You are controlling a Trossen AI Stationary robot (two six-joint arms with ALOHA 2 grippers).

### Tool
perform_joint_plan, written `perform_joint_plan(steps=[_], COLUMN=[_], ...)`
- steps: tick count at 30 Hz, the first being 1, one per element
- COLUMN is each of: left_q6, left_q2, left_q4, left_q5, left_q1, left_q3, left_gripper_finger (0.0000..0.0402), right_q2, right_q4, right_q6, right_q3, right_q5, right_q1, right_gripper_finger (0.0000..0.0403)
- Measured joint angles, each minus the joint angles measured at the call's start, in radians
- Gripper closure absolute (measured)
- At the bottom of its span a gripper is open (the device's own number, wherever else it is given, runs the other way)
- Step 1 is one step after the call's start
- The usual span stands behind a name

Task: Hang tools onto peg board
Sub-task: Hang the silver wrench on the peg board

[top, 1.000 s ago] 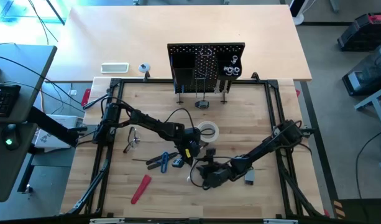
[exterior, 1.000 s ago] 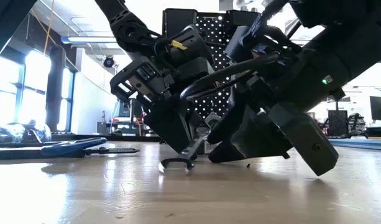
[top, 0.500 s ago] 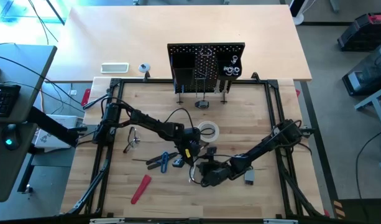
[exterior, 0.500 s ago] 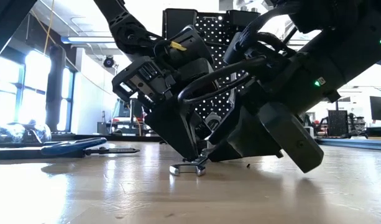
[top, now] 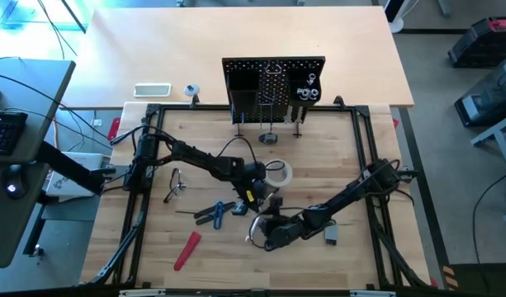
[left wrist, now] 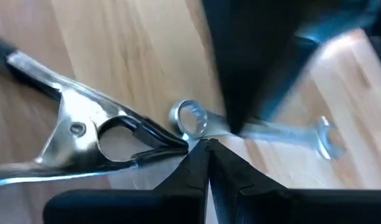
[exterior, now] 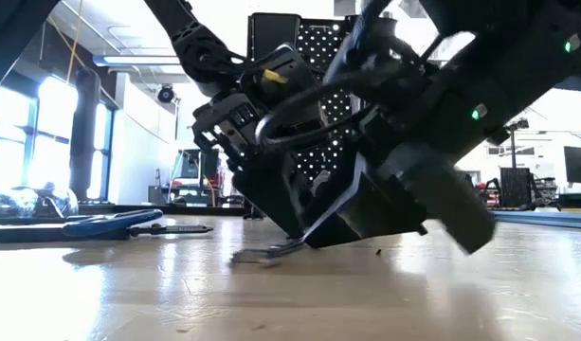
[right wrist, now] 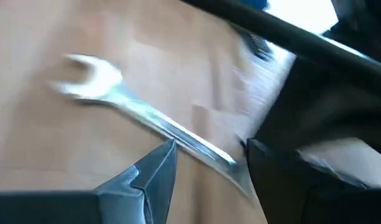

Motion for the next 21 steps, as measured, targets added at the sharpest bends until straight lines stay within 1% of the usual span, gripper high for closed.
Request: perform_joint_plan(steps=[5, 13, 15, 21], left_q6=[0.023, 0.014, 0.015, 0.048], left_q2=[0.017, 0.023, 0.017, -0.060], left_q4=[0.043, 0.119, 0.101, -0.071], left_q5=[-0.042, -0.041, -0.048, -0.108], left_q1=[-0.030, -0.032, -0.032, -0.007], left_q3=[0.003, 0.002, 0.002, 0.002], left_gripper_finger=[0.0401, 0.0401, 0.0401, 0.0401], right_q2=[0.000, 0.000, -0.003, -0.054], right_q4=[0.008, 0.036, 0.013, -0.135], right_q6=[-0.036, -0.048, -0.032, 0.077], right_q3=[0.017, 0.018, 0.018, 0.018], right_q5=[-0.027, -0.025, -0.024, 0.005], right_q1=[0.001, -0.001, 0.000, 0.029], right_gripper_finger=[0.0210, 0.0210, 0.0210, 0.0210])
